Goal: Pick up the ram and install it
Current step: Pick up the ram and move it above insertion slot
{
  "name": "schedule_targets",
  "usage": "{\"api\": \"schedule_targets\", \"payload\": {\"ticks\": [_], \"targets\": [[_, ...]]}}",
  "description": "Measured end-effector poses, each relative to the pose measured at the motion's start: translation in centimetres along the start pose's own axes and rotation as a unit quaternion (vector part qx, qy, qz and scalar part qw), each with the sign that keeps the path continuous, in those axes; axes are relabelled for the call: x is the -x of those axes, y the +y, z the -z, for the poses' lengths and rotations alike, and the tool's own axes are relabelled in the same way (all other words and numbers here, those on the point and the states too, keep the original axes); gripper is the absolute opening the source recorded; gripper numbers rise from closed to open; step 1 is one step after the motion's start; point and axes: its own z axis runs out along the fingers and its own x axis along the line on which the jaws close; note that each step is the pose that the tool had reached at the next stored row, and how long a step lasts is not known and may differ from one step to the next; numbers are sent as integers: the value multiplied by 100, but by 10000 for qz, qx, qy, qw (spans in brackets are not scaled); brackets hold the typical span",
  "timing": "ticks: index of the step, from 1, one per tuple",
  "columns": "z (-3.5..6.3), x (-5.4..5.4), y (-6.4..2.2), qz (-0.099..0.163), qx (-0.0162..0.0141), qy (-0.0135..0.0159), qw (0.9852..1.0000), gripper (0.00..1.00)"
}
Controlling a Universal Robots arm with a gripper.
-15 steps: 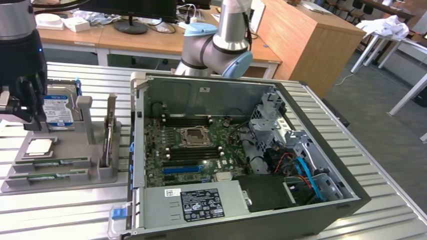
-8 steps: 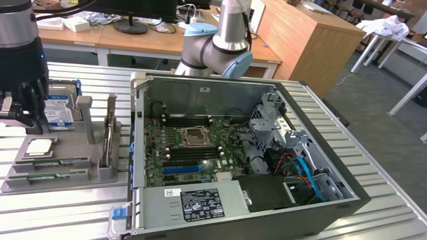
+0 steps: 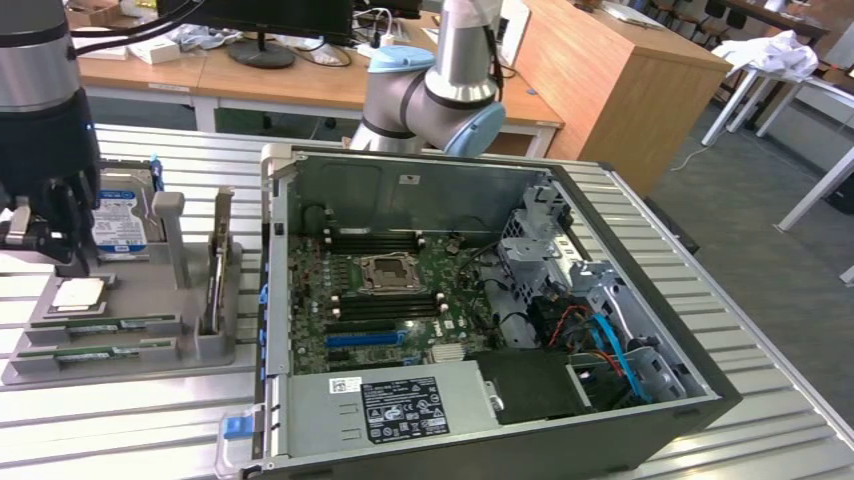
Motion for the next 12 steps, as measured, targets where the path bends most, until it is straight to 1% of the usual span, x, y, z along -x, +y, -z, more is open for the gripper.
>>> {"api": "schedule_targets", "payload": {"ticks": [12], "targets": [[-173,-5,-8,1,0,0,10000,30]]}}
